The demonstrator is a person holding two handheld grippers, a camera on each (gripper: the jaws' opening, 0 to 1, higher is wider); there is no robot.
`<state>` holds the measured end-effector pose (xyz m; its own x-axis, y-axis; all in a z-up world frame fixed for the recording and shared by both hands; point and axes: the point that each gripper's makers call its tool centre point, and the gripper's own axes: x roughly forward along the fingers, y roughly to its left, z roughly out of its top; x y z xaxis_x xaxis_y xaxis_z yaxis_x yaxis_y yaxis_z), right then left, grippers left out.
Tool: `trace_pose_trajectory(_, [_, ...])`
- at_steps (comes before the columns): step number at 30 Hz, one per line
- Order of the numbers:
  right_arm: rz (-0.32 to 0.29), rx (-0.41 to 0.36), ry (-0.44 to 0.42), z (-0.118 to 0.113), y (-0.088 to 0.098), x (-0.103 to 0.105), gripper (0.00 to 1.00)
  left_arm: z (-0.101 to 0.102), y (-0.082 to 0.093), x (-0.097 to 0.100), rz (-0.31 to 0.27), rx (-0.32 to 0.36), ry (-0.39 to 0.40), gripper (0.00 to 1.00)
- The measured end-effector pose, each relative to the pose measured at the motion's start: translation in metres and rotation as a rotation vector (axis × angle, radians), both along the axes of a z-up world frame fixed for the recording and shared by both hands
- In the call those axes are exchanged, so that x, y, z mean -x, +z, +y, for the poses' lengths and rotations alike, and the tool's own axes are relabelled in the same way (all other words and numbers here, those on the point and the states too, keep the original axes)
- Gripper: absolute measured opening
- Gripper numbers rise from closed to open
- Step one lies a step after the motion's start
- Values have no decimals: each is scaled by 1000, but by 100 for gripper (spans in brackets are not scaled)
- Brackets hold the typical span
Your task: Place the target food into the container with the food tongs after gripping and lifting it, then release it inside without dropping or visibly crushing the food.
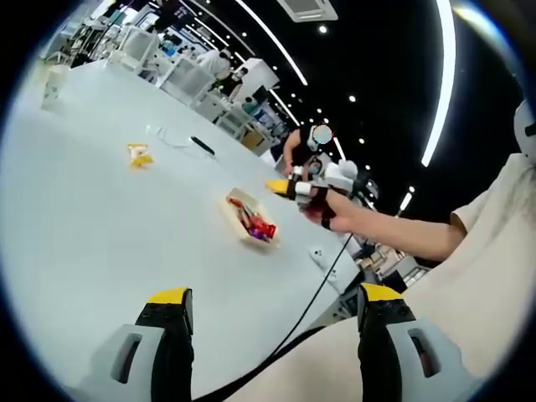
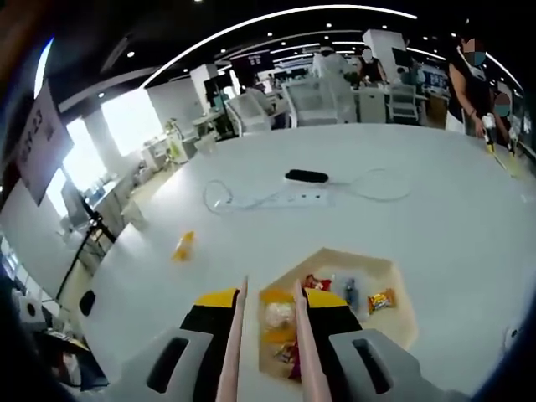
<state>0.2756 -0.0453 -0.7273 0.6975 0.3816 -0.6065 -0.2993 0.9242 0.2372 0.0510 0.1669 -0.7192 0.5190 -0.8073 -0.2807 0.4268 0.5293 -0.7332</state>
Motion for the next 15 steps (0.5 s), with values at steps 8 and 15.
trace_pose_trajectory(8, [0, -4, 15, 7, 0, -1, 29, 0, 0, 1, -2, 4, 7, 80])
trace_pose_trajectory(15, [19, -3, 36, 17, -3, -1, 29, 3, 2, -2, -4, 4, 12, 80])
